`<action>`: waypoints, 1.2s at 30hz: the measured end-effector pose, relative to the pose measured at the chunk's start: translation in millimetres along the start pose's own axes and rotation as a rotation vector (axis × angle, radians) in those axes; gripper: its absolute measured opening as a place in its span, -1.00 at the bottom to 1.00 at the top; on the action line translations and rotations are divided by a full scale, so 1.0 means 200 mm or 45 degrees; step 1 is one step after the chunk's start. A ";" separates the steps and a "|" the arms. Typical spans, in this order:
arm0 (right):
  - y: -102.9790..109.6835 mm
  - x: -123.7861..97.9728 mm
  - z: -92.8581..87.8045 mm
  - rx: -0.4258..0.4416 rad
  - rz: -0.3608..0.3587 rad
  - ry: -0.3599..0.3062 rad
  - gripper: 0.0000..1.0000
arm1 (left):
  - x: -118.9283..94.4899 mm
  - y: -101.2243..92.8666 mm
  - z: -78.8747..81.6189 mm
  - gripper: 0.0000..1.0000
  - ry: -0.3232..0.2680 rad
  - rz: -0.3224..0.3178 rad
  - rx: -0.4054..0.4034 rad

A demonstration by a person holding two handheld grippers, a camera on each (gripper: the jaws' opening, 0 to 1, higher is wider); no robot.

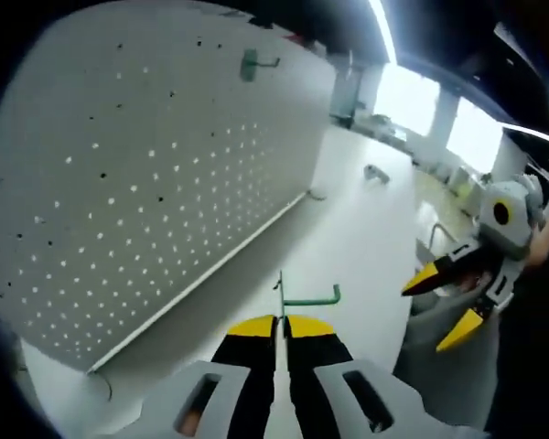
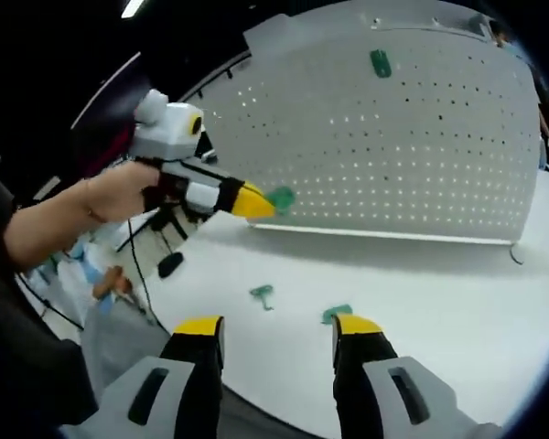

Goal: Insert the hook assembly into the mounting plate slot until the hook locks in place.

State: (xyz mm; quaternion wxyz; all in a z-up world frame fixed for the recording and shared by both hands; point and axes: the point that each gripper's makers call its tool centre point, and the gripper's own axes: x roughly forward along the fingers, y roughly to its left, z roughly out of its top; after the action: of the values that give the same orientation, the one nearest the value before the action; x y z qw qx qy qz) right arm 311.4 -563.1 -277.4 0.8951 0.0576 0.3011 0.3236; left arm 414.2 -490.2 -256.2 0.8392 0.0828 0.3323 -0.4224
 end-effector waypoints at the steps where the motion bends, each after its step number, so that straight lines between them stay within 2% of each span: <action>1: 0.01 0.00 0.00 0.007 0.005 -0.002 -0.07 | -0.02 -0.02 0.01 -0.95 -0.017 0.002 -0.006; 9: 0.07 -0.02 0.04 0.046 0.042 -0.035 -0.08 | -0.13 -0.12 0.02 -0.95 -0.102 0.024 -0.020; 14: 0.11 -0.04 0.08 0.088 0.063 -0.075 -0.09 | -0.16 -0.18 -0.01 -0.95 -0.142 0.026 -0.072; 16: 0.13 -0.04 0.10 0.112 0.076 -0.093 -0.09 | -0.17 -0.21 -0.02 -0.95 -0.179 0.018 -0.123; 23: 0.16 -0.05 0.16 0.166 0.105 -0.137 -0.10 | -0.19 -0.26 -0.09 -0.95 -0.225 0.020 -0.212; 28: 0.18 -0.03 0.19 0.191 0.128 -0.149 -0.11 | -0.20 -0.26 -0.11 -0.96 -0.321 0.037 -0.262; 32: 0.20 0.00 0.22 0.239 0.160 -0.162 -0.13 | -0.19 -0.27 -0.15 -0.96 -0.319 0.057 -0.274; 36: 0.21 0.02 0.27 0.291 0.184 -0.189 -0.16 | -0.20 -0.29 -0.13 -0.96 -0.376 0.050 -0.304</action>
State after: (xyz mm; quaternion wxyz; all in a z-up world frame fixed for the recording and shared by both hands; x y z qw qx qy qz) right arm 323.2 -522.4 -223.1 0.8769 0.2044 0.2641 0.3456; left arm 339.7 -490.4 -242.9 0.8908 -0.0737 0.2516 -0.3711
